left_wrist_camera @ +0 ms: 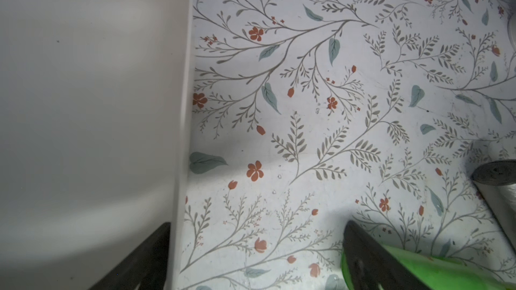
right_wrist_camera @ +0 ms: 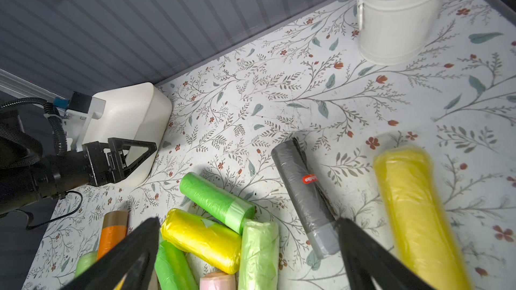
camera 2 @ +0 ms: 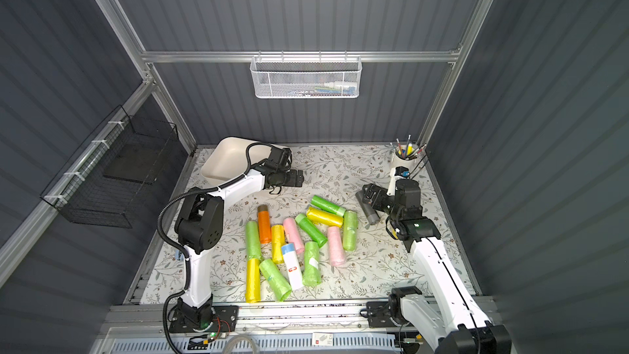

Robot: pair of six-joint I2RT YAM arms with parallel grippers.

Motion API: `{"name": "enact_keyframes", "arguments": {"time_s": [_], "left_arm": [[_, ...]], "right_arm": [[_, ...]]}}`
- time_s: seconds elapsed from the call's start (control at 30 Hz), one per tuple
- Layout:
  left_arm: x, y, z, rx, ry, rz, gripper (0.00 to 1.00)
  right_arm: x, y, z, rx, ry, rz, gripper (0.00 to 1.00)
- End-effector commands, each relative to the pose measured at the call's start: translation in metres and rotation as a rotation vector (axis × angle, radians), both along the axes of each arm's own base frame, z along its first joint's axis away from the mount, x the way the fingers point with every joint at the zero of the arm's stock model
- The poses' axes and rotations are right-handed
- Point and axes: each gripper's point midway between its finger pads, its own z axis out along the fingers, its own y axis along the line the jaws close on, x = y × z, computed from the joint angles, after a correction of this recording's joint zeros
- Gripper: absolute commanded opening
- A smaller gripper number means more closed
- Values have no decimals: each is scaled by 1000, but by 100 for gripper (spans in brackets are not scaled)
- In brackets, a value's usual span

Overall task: Put the roll of trash bags into the storage box
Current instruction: Move the storage box to the center of the board.

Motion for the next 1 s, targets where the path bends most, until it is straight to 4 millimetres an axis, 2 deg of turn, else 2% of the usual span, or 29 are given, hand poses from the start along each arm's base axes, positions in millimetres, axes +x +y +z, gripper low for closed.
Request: {"name": "enact_keyframes", "arguments": {"time_s": [0.0, 0.2, 0.43, 0.5, 0.6, 0.67, 0.8, 0.97], "left_arm": [[-3, -27, 1, -103, 16, -40, 96], [-3, -49, -4, -152, 38, -57, 96], [0, -96, 9, -235, 32, -119, 96], [-3, -112, 12, -292, 63, -128, 96], [-12, -124, 23, -350, 78, -131, 98], [-17, -118, 33, -335, 52, -122, 100], [-24, -90, 72, -271, -65, -98, 100], [-29, -53, 105, -152, -163, -41, 100]], "right_arm": [[-8, 0, -1, 23, 15, -11, 99], [-16, 1, -8, 42, 58, -2, 99], [-20, 2, -14, 57, 99, 2, 99], [-20, 1, -16, 61, 113, -2, 99], [-21, 2, -21, 92, 128, 13, 99], [-20, -3, -28, 80, 145, -9, 99], [-15, -5, -34, 69, 168, -24, 99], [1, 1, -35, 90, 189, -23, 99]]}}
